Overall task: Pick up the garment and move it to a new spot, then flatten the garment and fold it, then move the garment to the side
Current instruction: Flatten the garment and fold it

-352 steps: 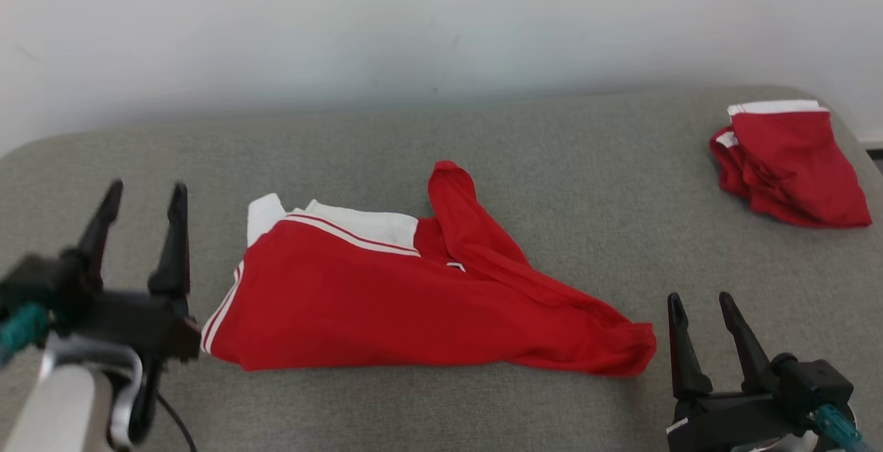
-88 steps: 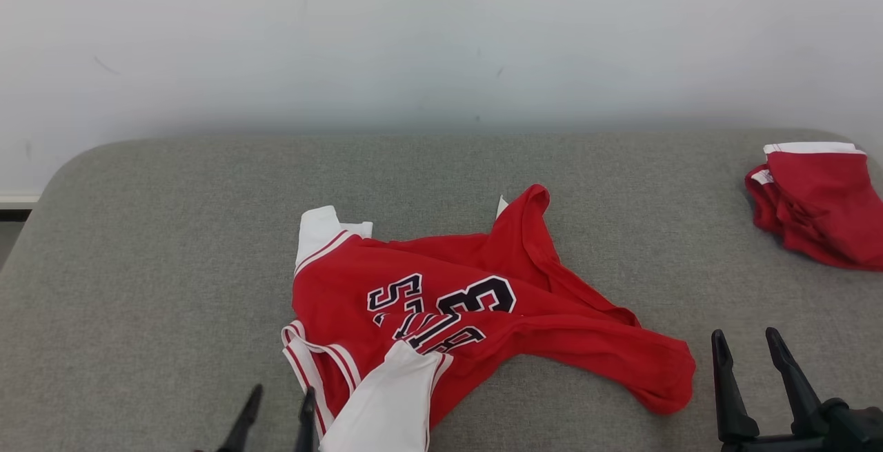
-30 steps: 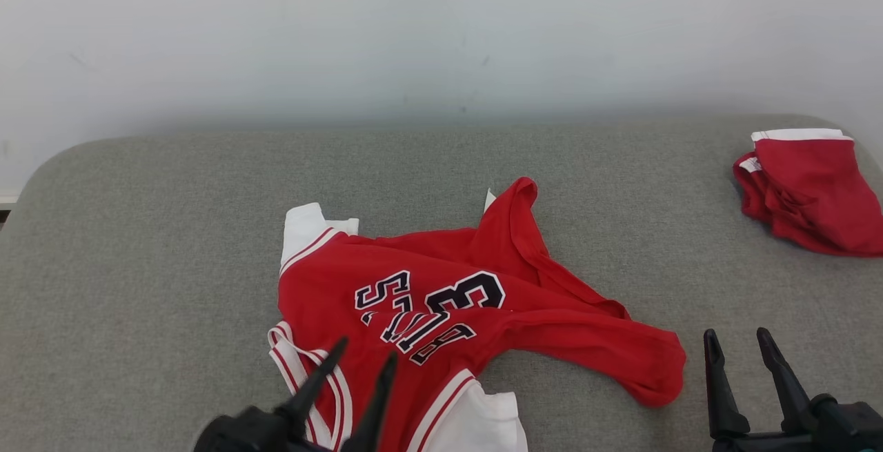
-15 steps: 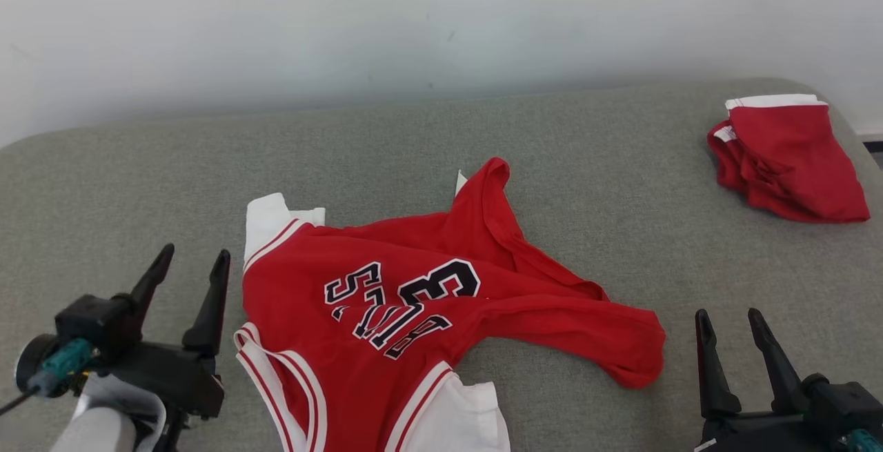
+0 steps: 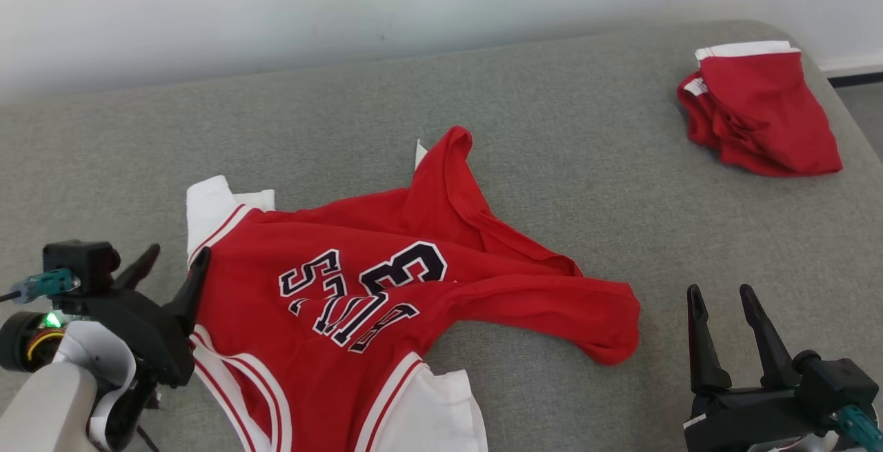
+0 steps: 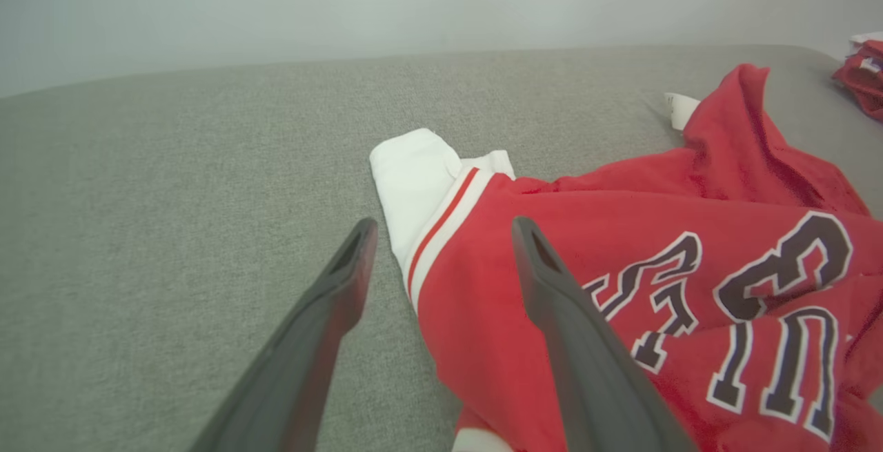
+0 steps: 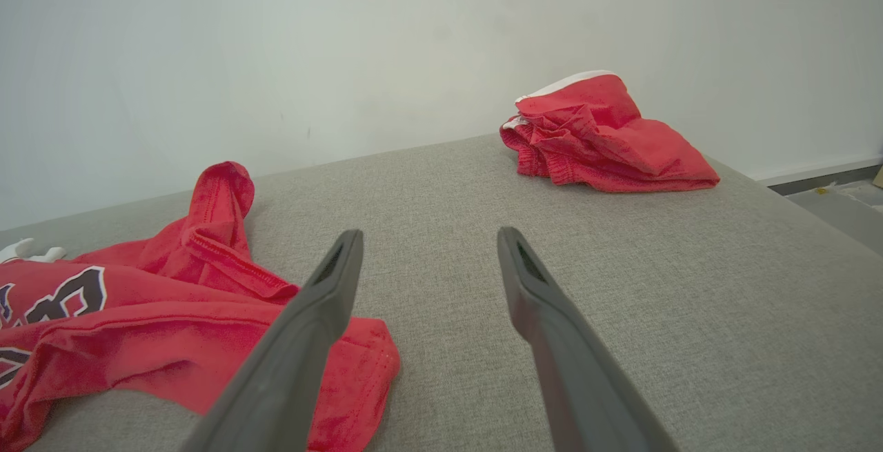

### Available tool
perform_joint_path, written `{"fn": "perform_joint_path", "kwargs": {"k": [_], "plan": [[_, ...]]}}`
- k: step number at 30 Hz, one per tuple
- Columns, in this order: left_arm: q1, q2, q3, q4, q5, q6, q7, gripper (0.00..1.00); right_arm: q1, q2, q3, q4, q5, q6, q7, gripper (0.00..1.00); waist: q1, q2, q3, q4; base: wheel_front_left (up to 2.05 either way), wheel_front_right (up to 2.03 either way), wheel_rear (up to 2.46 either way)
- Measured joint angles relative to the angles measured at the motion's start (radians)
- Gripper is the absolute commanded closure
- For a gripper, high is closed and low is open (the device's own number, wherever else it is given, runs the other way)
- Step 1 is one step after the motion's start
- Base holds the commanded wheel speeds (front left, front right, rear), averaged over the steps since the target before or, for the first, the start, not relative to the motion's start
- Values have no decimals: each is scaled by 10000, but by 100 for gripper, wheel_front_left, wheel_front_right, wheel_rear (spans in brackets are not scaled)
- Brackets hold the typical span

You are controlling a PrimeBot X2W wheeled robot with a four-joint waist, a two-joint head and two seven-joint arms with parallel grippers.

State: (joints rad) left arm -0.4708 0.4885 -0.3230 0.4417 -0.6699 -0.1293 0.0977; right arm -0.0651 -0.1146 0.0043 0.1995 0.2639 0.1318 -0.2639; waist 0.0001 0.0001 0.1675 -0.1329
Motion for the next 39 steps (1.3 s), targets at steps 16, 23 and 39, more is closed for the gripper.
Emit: {"fn": "perform_joint_path", "kwargs": {"k": [16,23,39], "plan": [[-531,458,-1321,1166,-1546,-15,1854,100,-192,96,-8,69,-15,0,0,0,-1,0,410,-404,0,0,0],[-1638,713,-1883,1250,-1026,-17,1020,100,-388,67,-13,48,-17,0,0,0,0,0,572,-395,0,0,0],[-4798,1028,-2614,2947,362,-23,-922,0,-646,17,59,21,-31,0,0,0,-1,0,982,-670,0,0,0]]}}
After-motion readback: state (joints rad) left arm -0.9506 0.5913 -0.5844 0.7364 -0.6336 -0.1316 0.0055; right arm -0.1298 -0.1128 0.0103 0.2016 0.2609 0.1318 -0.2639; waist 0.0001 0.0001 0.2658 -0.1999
